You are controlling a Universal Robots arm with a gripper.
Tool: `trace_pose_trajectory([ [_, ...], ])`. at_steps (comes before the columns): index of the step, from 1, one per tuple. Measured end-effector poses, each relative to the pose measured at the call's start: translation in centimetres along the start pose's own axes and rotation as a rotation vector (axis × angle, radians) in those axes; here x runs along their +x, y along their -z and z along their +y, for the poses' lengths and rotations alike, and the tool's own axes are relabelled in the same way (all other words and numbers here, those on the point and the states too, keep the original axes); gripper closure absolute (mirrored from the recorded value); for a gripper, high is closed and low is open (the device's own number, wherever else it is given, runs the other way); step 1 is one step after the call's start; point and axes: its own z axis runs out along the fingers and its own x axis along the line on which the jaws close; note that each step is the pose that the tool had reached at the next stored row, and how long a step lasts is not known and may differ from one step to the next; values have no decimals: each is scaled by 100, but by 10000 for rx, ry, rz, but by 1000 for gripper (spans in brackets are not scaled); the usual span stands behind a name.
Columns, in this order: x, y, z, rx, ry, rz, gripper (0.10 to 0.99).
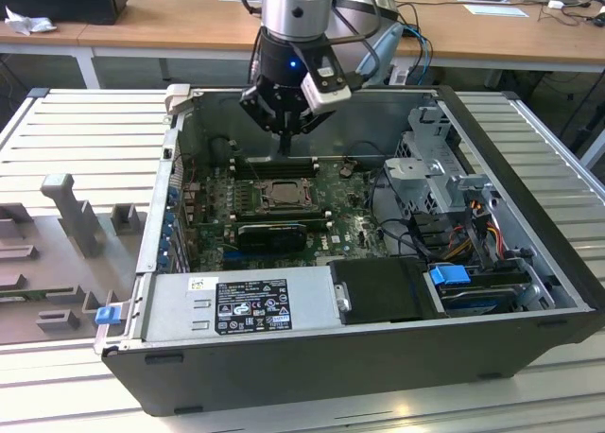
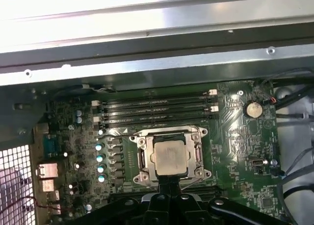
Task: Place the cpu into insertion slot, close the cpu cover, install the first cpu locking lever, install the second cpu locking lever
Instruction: 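Install the first cpu locking lever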
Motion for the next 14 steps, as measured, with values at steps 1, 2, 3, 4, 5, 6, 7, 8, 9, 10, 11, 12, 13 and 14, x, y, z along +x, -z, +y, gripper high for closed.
trace_pose_trajectory([
  [1, 0, -1, 0, 4, 137, 3, 980],
  [2, 3, -1, 0, 6, 255, 5, 980],
  [3, 15, -2, -1, 7, 329, 6, 980],
  [4, 31, -3, -2, 5, 339, 5, 980],
  [5, 53, -3, -3, 7, 341, 6, 980],
  [6, 92, -4, -6, 8, 340, 6, 980],
  [7, 127, -5, -8, 7, 341, 6, 980],
  [8, 185, -7, -12, 7, 346, 6, 980],
  [9, 242, -10, -16, 8, 350, 7, 980],
  [10, 273, -13, -17, 8, 353, 5, 980],
  [11, 307, -20, -19, 6, 354, -1, 980],
  [12, 381, -39, -25, 7, 355, -29, 980],
  [13, 442, -68, -29, 5, 360, -36, 980],
  [14, 518, -168, -36, 9, 548, -33, 980],
])
